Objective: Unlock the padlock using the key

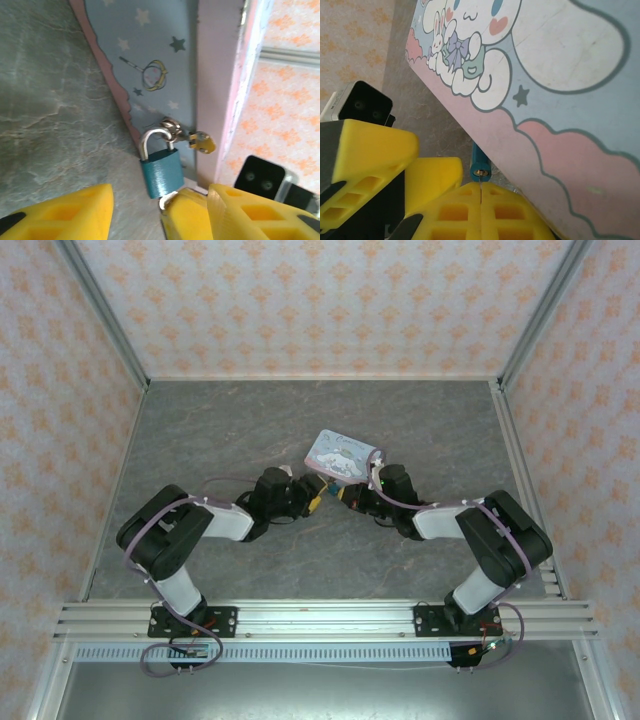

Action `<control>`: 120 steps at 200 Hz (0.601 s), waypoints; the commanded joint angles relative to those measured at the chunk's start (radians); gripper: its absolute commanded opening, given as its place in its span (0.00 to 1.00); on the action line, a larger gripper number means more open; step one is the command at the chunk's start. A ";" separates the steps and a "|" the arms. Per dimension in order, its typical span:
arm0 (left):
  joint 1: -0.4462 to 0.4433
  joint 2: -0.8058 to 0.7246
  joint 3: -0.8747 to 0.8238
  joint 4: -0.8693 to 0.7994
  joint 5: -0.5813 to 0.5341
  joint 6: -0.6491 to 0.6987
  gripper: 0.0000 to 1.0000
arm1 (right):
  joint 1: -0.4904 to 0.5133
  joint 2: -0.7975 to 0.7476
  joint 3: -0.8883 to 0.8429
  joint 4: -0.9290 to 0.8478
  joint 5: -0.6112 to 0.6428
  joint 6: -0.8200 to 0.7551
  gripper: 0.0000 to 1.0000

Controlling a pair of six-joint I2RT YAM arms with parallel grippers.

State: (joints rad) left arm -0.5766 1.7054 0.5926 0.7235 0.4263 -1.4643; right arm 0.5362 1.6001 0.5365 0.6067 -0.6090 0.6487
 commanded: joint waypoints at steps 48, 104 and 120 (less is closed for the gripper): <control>-0.029 0.099 0.018 0.145 -0.029 -0.123 0.48 | 0.013 0.018 0.040 0.016 -0.018 0.048 0.00; -0.049 0.167 0.048 0.206 -0.028 -0.164 0.43 | 0.013 0.021 0.050 0.007 -0.029 0.050 0.00; -0.050 0.182 0.050 0.220 -0.032 -0.176 0.41 | 0.013 0.024 0.054 0.006 -0.034 0.054 0.00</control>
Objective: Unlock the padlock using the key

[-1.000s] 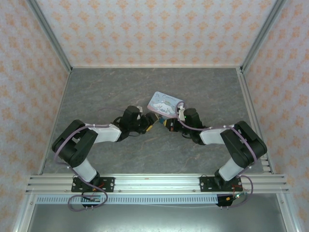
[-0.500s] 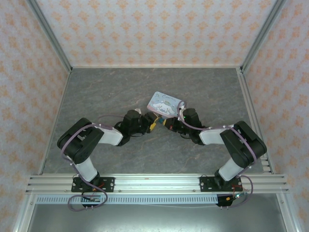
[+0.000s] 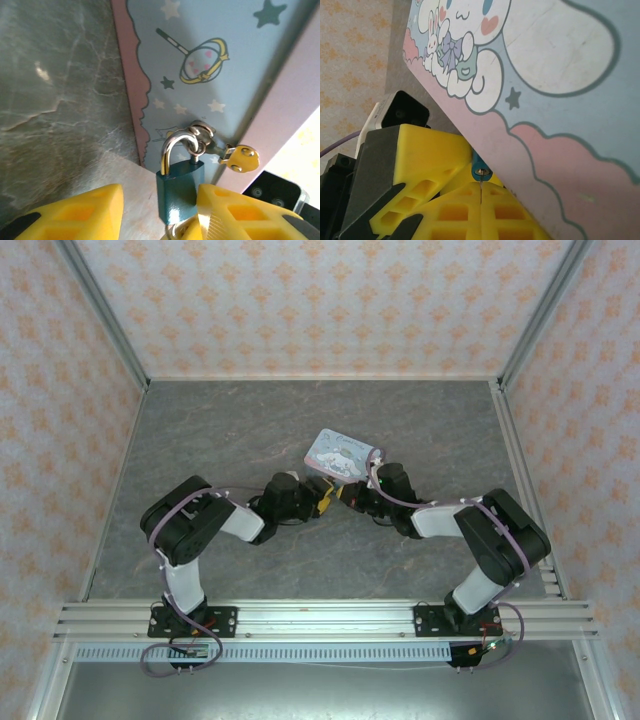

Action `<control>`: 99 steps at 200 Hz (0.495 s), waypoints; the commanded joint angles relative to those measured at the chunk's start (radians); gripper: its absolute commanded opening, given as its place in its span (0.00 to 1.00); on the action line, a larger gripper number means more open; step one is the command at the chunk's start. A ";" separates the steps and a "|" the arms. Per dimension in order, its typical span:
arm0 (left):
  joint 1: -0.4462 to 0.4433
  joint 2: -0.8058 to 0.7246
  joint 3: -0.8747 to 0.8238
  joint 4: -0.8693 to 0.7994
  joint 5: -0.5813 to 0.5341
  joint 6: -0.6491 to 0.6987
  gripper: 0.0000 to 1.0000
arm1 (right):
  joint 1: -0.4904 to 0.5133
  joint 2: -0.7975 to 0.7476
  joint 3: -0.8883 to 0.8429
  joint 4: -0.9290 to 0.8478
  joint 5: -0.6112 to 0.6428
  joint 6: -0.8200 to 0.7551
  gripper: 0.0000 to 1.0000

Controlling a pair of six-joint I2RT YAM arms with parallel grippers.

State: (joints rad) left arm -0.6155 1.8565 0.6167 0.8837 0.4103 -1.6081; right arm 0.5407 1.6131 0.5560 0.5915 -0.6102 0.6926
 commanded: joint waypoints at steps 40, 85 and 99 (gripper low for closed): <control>-0.013 0.047 0.036 0.079 -0.024 -0.053 0.35 | 0.009 0.009 0.037 0.013 -0.039 0.015 0.00; -0.013 0.047 0.024 0.079 -0.042 -0.052 0.24 | 0.008 -0.005 0.035 0.002 -0.028 0.013 0.00; -0.013 0.046 0.022 0.074 -0.043 -0.051 0.18 | 0.009 -0.011 0.033 -0.001 -0.026 0.011 0.00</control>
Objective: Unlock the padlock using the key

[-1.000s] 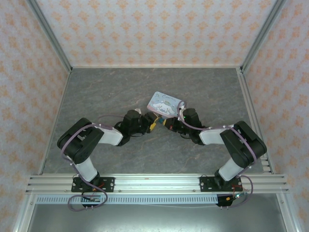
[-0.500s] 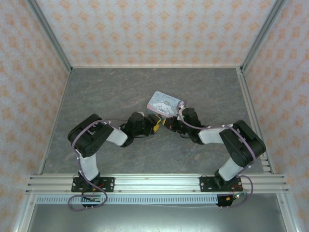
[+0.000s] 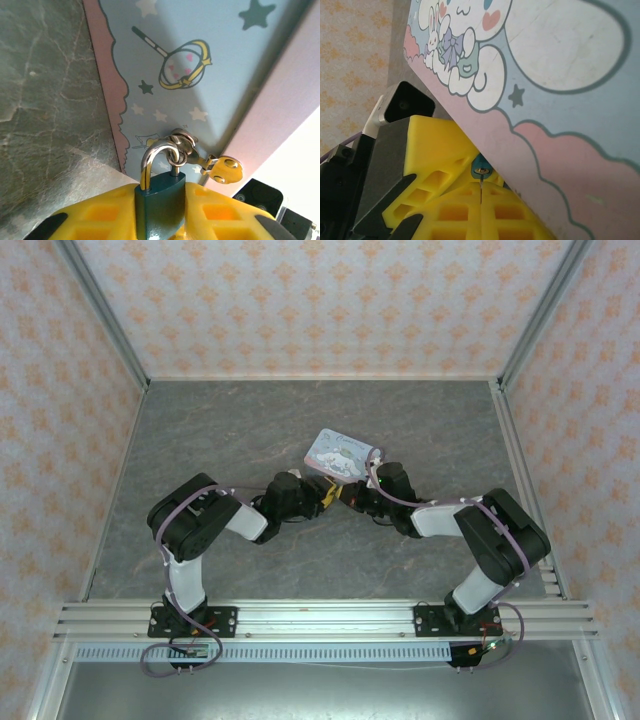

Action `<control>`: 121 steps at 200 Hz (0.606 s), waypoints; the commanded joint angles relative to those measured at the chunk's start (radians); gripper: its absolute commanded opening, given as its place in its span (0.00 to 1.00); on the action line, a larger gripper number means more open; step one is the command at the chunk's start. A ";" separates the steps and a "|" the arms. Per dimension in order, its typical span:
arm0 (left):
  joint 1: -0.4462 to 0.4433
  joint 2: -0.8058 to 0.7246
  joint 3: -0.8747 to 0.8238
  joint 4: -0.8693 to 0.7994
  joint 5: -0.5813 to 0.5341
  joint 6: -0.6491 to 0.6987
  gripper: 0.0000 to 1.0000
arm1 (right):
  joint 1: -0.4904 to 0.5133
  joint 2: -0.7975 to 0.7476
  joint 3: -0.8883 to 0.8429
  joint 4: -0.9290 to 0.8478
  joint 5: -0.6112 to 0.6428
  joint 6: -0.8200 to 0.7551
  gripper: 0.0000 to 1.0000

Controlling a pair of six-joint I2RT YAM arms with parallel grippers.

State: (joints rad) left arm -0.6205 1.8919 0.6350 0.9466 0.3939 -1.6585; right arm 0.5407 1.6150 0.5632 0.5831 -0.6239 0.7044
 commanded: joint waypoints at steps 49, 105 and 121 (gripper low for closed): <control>-0.007 -0.024 0.005 -0.045 -0.032 0.022 0.01 | 0.009 -0.096 0.032 -0.140 0.056 -0.104 0.30; -0.006 -0.073 0.033 -0.141 -0.012 0.030 0.00 | 0.008 -0.325 0.019 -0.364 0.217 -0.418 0.55; -0.007 -0.088 0.047 -0.180 -0.004 0.031 0.00 | 0.009 -0.422 -0.006 -0.364 0.252 -0.549 0.57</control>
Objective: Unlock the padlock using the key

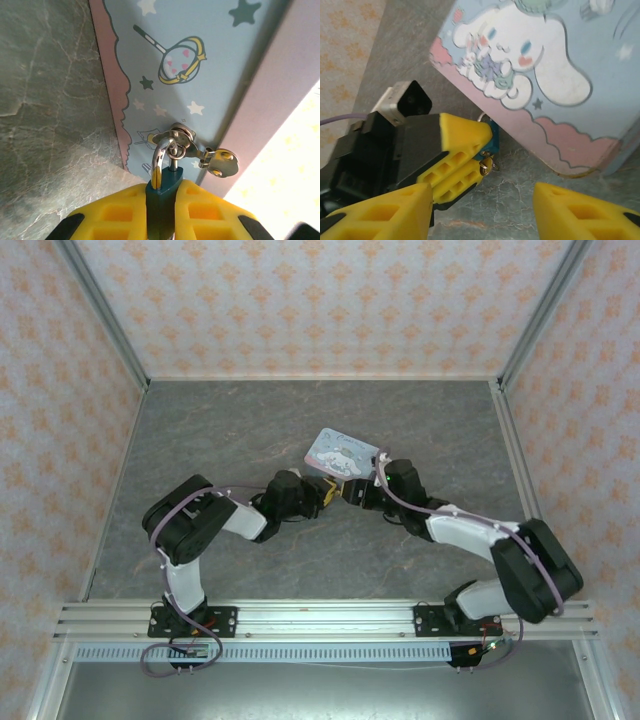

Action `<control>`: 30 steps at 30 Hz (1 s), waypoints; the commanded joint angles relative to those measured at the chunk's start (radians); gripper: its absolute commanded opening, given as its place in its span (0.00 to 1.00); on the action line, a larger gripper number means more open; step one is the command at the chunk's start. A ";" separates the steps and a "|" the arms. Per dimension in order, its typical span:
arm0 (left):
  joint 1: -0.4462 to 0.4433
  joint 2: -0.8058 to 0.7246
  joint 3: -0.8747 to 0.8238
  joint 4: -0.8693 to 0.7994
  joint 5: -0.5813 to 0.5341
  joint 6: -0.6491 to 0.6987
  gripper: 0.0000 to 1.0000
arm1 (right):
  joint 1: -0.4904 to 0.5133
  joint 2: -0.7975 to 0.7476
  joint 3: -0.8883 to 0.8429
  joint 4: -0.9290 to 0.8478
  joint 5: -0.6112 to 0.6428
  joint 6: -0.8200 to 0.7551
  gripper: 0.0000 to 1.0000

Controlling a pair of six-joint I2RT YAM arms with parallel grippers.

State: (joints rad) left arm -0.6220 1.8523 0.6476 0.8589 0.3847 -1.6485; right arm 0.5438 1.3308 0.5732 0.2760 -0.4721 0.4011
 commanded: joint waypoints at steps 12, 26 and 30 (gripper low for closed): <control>-0.002 -0.107 0.070 -0.217 0.032 0.019 0.00 | 0.118 -0.322 -0.061 -0.093 0.235 -0.974 0.61; 0.002 -0.106 0.080 -0.210 0.061 0.009 0.00 | 0.305 -0.048 -0.052 0.042 0.617 -1.518 0.60; 0.003 -0.101 0.081 -0.213 0.067 0.007 0.00 | 0.314 0.019 -0.032 0.084 0.625 -1.528 0.59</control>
State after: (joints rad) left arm -0.6220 1.7794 0.6998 0.6525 0.4366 -1.6489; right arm 0.8490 1.3182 0.5274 0.2985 0.1028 -1.0664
